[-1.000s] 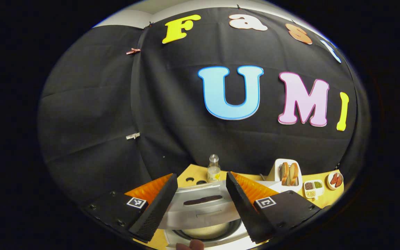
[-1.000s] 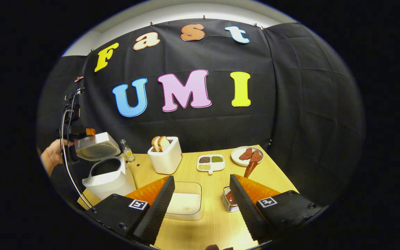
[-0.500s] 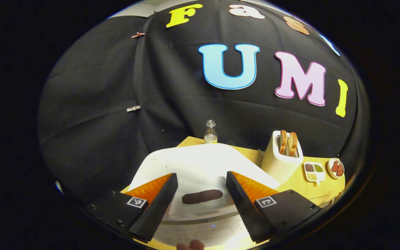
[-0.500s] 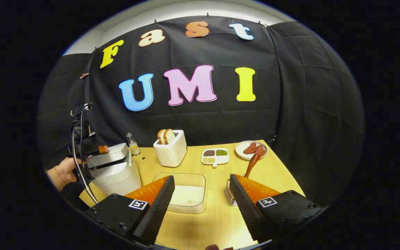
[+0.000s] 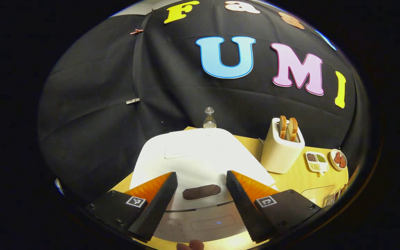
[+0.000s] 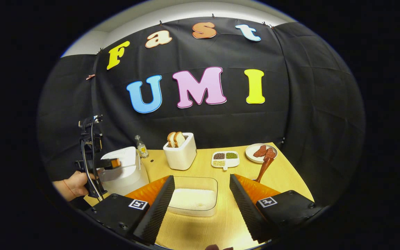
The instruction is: Close the left gripper, press the button to open the rice cooker; take a wooden spoon from the chopstick holder with the right hand, scoop a spoonful of rice and pour it into the rice cooker, then put the wooden spoon back into the chopstick holder.
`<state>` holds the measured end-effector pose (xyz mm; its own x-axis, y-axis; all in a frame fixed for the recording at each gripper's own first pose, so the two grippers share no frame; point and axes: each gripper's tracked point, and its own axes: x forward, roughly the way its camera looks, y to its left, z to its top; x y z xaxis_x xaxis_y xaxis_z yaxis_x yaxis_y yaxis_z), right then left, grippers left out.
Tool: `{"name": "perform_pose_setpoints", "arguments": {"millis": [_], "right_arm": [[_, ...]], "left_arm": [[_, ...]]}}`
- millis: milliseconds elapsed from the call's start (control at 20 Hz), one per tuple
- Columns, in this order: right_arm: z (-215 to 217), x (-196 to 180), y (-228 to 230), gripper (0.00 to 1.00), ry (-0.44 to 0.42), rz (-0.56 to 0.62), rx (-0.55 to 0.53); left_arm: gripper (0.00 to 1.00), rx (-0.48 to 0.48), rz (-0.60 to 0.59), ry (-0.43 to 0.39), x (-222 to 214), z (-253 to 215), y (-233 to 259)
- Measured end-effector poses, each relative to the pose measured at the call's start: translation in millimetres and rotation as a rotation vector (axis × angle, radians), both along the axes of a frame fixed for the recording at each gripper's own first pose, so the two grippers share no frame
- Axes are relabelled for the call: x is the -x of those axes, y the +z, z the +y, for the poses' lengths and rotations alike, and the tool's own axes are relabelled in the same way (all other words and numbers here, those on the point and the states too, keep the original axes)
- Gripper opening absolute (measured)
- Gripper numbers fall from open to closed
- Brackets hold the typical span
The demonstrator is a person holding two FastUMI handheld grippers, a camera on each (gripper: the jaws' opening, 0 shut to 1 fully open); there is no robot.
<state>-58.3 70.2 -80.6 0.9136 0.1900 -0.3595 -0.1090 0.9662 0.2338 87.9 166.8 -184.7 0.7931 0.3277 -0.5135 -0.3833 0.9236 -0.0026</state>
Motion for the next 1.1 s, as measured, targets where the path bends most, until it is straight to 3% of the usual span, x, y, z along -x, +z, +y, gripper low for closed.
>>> {"name": "perform_pose_setpoints", "arguments": {"millis": [800,1100], "right_arm": [[-7.0,5.7,1.8,0.99,-0.008,-0.006,-0.017],[-6.2,2.1,10.8,0.98,0.000,-0.030,-0.013]], "left_arm": [[0.99,0.005,0.000,-0.004,3.6,-0.5,-0.1],[0.95,0.001,-0.130,-0.050,13.6,-9.8,42.1]]}}
